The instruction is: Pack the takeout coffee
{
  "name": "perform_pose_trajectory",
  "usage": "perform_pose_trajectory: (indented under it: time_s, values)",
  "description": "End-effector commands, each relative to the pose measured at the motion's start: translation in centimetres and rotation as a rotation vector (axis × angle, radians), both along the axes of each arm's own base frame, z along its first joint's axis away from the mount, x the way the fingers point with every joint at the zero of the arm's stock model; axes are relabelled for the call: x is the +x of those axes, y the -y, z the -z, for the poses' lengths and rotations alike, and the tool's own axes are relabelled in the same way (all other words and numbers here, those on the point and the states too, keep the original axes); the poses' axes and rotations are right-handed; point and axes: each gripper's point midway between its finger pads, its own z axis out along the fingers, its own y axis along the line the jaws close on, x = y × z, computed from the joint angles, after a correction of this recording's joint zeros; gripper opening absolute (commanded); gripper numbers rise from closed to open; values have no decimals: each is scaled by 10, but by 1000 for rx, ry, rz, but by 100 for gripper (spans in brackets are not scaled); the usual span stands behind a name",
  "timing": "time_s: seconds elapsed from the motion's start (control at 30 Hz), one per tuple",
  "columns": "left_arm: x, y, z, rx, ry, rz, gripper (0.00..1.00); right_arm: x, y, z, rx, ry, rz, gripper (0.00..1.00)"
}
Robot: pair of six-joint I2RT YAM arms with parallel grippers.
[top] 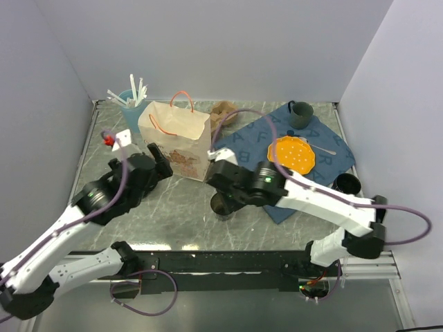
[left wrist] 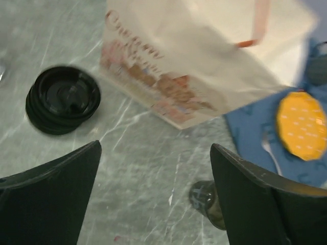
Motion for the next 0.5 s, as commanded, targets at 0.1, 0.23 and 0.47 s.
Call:
perform_pose_trajectory:
  time_s: [0.1, 0.23, 0.47]
  values:
    - [16, -38, 43, -68, -141, -205, 85, -10, 39, -46, 145, 54, 94, 38]
    - [25, -51, 86, -13, -272, -221, 76, -15, 57, -69, 233, 98, 77, 39]
    - [42, -48, 118, 178, -385, -120, 56, -20, 83, -78, 313, 156, 65, 39]
